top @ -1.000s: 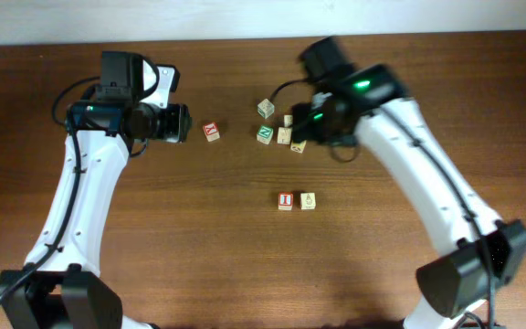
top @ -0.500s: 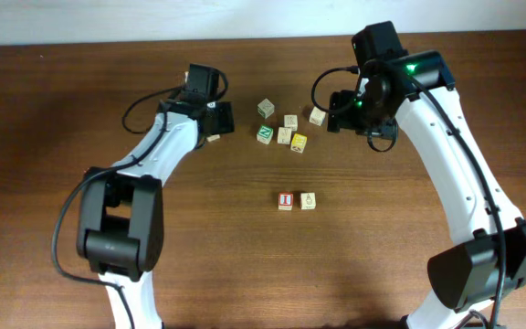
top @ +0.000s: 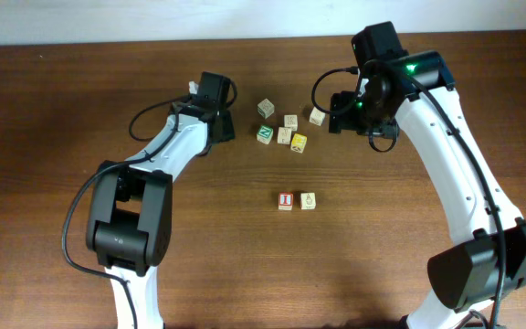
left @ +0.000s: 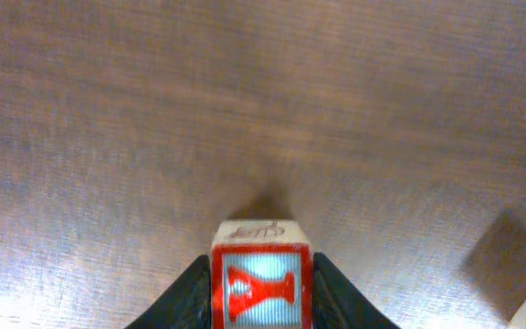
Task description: Rotate 3 blocks
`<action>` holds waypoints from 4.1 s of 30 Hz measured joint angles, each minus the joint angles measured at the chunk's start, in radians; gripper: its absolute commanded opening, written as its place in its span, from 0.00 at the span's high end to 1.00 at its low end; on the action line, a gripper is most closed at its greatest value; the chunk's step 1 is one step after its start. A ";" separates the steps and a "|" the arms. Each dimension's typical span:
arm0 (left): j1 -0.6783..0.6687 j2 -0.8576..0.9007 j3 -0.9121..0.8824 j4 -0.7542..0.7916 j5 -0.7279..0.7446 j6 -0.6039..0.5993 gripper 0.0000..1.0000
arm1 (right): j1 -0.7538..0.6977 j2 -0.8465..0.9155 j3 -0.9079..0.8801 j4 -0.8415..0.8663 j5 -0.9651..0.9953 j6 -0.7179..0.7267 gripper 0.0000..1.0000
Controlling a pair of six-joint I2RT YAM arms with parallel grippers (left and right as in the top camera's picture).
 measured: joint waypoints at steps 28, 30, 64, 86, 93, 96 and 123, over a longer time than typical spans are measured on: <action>-0.043 -0.033 -0.011 -0.264 0.068 0.119 0.73 | 0.000 0.000 -0.001 -0.005 0.003 -0.001 0.24; -0.045 -0.033 -0.011 -0.268 0.069 0.118 0.76 | 0.000 0.000 -0.001 -0.007 0.003 -0.001 0.23; -0.213 -0.074 0.143 -0.627 0.263 0.079 0.50 | -0.032 -0.013 -0.004 -0.114 0.005 -0.006 0.30; 0.089 -0.139 0.266 -0.604 0.213 0.084 0.83 | 0.090 -0.034 -0.728 0.534 -0.235 -0.040 0.87; 0.089 -0.139 0.266 -0.604 0.213 0.084 0.82 | 0.210 -0.031 -0.731 0.609 -0.261 0.035 0.86; 0.089 -0.139 0.266 -0.603 0.214 0.084 0.82 | 0.242 -0.015 -0.732 0.664 -0.277 0.056 0.87; 0.104 -0.139 0.266 -0.446 0.126 0.083 0.78 | 0.407 0.137 -0.509 0.690 -0.081 0.083 0.96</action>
